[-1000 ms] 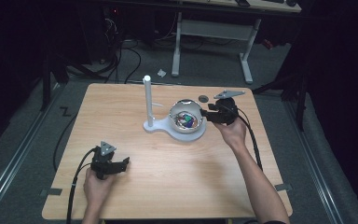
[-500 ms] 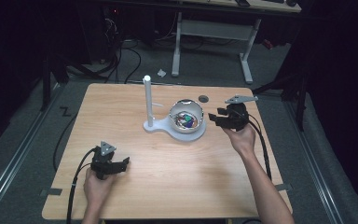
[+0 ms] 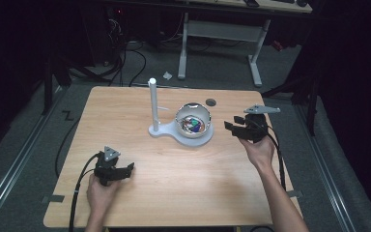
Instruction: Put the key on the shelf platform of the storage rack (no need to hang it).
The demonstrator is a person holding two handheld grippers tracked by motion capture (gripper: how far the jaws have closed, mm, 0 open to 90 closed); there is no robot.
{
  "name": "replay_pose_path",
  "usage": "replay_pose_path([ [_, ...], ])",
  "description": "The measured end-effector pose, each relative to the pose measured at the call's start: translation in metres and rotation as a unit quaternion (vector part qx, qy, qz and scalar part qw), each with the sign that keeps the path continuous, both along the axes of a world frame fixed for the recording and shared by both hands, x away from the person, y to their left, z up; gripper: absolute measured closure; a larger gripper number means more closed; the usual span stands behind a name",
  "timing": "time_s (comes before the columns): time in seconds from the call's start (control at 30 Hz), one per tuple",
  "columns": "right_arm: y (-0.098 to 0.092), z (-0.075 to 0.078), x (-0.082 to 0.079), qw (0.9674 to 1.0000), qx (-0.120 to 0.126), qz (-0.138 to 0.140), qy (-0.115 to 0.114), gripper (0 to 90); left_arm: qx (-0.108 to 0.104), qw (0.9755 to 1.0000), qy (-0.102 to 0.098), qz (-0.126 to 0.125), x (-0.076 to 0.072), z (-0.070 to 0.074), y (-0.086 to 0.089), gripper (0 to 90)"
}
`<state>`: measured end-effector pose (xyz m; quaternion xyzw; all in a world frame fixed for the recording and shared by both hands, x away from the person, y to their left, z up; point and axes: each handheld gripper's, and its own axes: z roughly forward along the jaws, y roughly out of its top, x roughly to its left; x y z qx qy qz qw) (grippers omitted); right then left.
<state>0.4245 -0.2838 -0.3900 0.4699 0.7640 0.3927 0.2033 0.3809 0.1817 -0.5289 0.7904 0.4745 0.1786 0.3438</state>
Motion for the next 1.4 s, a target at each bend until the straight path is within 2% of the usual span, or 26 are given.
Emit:
replay_pose_path([
  [0.13,-0.005,-0.002,-0.005,0.9999,0.004,-0.007,0.011,49.1,0.000,1.0000,0.001,0.000,0.000,0.000,0.000,22.0],
  [0.23,-0.007,0.000,-0.009,0.9999,0.009,-0.008,0.012,48.5,0.000,1.0000,0.001,0.000,0.000,0.000,0.000,22.0],
  [0.43,-0.006,0.000,-0.017,0.9999,0.001,-0.005,0.012,47.9,0.000,1.0000,0.000,0.000,0.000,0.000,0.000,22.0],
  [0.6,-0.009,-0.009,-0.031,0.9998,0.004,-0.009,0.018,48.2,0.000,1.0000,0.000,0.000,0.000,0.000,0.000,22.0],
  [0.8,-0.015,-0.018,-0.045,0.9998,0.003,-0.019,0.008,49.3,0.000,1.0000,0.000,0.000,0.000,0.000,0.000,22.0],
  [0.97,-0.020,-0.027,-0.055,0.9996,0.008,-0.028,0.009,49.5,0.000,1.0000,0.000,0.000,0.000,0.000,0.000,22.0],
  [1.4,-0.027,-0.051,-0.065,0.9990,0.013,-0.037,0.019,49.0,0.000,1.0000,0.000,0.000,0.000,0.000,0.000,22.0],
])
